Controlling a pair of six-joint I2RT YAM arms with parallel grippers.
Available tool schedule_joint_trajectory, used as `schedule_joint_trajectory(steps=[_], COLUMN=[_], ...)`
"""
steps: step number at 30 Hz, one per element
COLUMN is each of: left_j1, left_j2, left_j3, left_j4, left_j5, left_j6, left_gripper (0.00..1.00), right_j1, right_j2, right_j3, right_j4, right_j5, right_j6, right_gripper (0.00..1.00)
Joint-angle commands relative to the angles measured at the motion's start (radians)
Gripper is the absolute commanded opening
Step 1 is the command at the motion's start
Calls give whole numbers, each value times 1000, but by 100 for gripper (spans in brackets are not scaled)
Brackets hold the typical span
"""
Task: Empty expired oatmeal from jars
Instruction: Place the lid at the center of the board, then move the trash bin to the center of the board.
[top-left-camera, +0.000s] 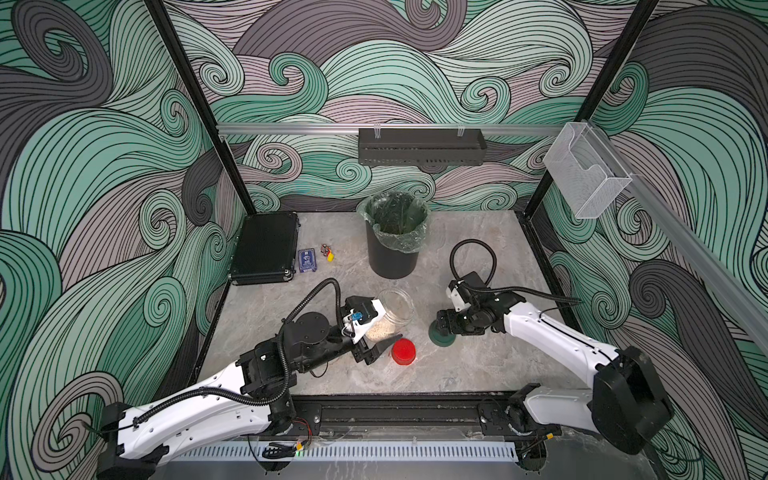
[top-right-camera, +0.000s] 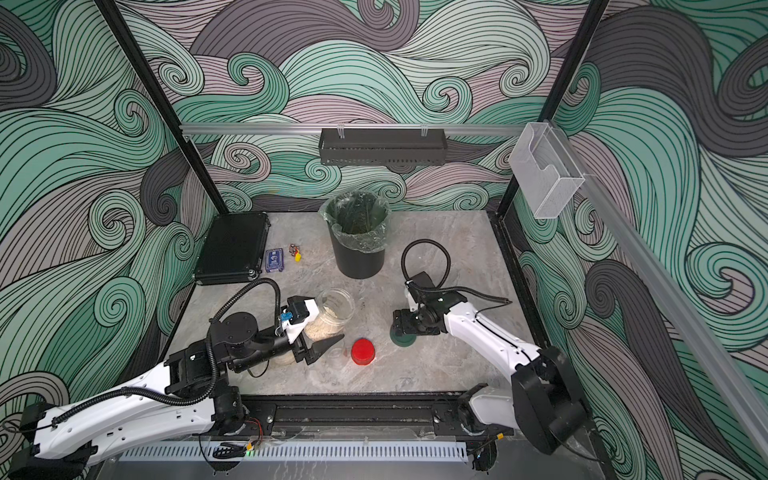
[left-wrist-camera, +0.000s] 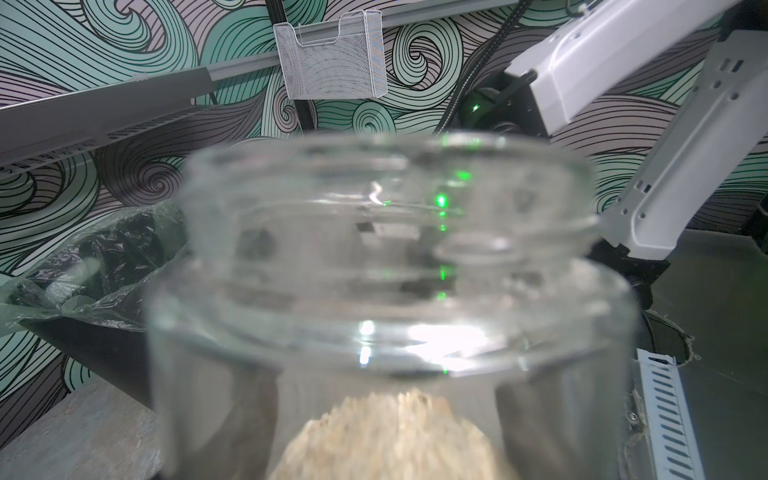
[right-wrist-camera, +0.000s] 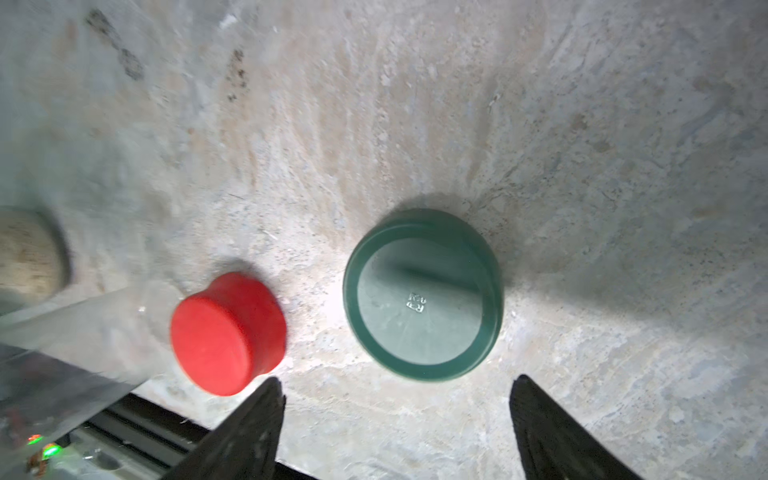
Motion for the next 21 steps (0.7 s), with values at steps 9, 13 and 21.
schedule_joint_trajectory(steps=[9, 13, 21], left_j1=[113, 176, 277], left_j2=[119, 152, 188], left_j3=[221, 254, 262], left_j4=[22, 35, 41], left_j5=[33, 83, 143], left_j6=[-47, -64, -89], left_gripper=[36, 36, 37], right_j1=[-206, -267, -326], right_j2=[181, 316, 586], right_j3=[305, 416, 670], right_j4=[244, 397, 485], right_j5=[-275, -304, -343], right_j6=[113, 221, 298], right_gripper=[66, 55, 48])
